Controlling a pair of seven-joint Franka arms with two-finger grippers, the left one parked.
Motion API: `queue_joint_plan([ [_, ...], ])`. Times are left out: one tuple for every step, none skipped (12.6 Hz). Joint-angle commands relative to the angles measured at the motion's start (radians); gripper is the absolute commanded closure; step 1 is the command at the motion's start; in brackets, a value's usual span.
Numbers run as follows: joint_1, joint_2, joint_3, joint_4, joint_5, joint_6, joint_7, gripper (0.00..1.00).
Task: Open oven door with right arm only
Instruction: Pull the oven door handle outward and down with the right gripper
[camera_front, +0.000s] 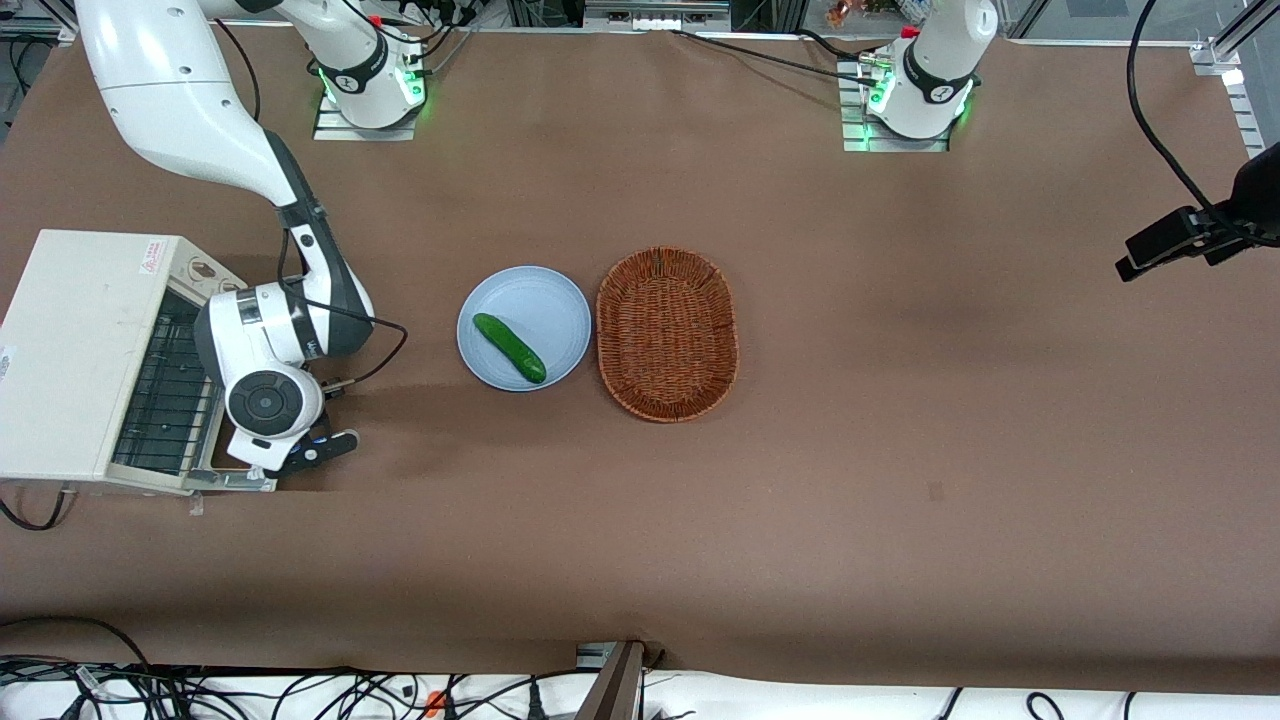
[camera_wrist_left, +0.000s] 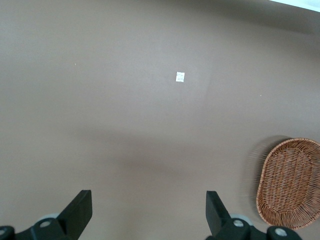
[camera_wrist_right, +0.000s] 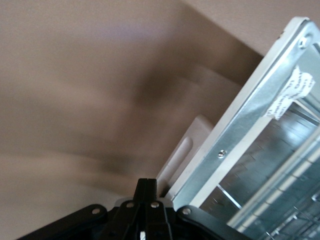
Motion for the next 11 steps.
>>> queue_joint_plan([
  [-0.038,0.011,-0.044,-0.03,-0.028,-0.017,-0.011,1.0],
  [-0.038,0.011,-0.044,-0.03,-0.027,-0.017,-0.01,1.0],
  [-0.038,0.011,-0.044,-0.03,-0.018,-0.017,-0.01,1.0],
  [-0.038,0.011,-0.044,-0.03,0.014,-0.017,-0.011,1.0],
  [-0.038,0.012,-0.044,-0.03,0.038,-0.017,-0.01,1.0],
  [-0.041,0.012,-0.044,-0.03,0.056,-0.017,-0.01,1.0],
  [-0.045,0.017,-0.044,-0.028,0.082,-0.014,-0.01,1.0],
  [-0.05,0.018,-0.044,-0.028,0.111,-0.014,-0.011,1.0],
  [-0.052,0.02,-0.044,-0.028,0.128,-0.011,-0.011,1.0],
  [-0.053,0.023,-0.044,-0.028,0.147,-0.011,-0.01,1.0],
  [-0.055,0.023,-0.044,-0.028,0.186,-0.012,-0.01,1.0],
])
